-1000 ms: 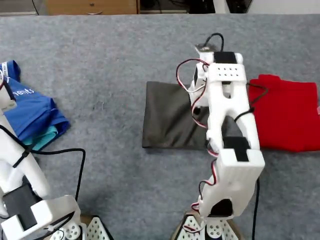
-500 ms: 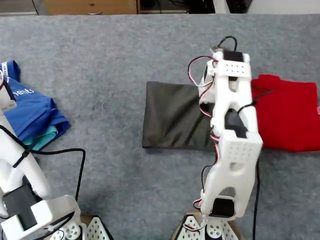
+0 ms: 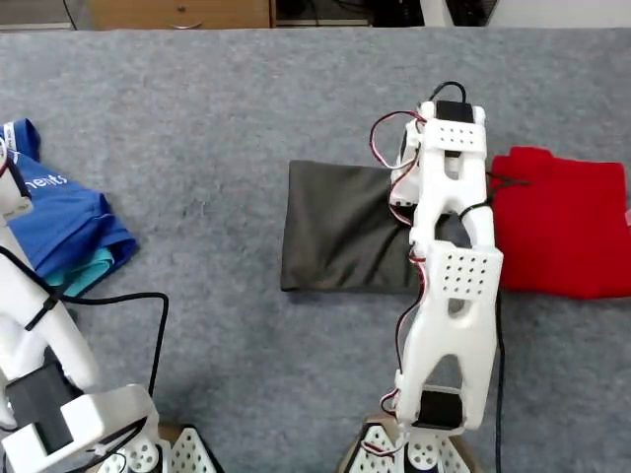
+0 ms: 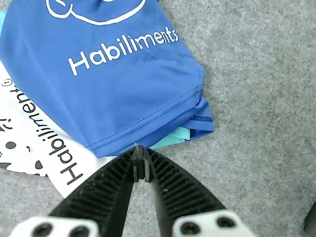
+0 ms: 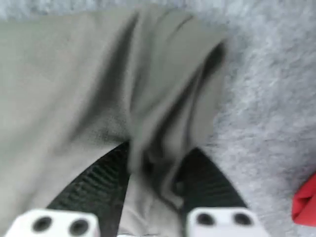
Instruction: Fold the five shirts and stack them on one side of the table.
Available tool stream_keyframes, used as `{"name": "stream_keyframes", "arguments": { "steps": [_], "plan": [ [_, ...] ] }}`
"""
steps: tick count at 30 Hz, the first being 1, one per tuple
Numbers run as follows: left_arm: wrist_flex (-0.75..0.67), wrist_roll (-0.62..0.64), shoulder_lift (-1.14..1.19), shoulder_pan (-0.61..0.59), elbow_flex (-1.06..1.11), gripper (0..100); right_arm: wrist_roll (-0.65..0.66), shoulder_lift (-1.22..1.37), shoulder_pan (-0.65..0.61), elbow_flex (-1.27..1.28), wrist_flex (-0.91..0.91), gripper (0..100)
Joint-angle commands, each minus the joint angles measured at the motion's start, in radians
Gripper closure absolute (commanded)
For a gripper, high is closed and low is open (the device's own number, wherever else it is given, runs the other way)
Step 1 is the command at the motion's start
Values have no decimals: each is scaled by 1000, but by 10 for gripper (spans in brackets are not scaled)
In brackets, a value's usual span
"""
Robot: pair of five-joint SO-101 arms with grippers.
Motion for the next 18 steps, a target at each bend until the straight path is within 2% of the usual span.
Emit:
{"name": "stream_keyframes", "arguments": {
  "steps": [1,5,9,14,18],
  "plan": [
    [11,-6,-42,-14,-3,981,43,-2,7,-13,23,998],
    [11,-6,-42,-12,-3,981,63,-50,39,-12,23,997],
    [11,-6,-42,-12,-3,981,215,-133,56,-12,23,997],
    [11,-6,-42,-12,-3,981,585,-211,87,-21,15,996],
    [11,-6,-42,-12,-3,981,885,-220,122,-58,-63,996]
  ]
}}
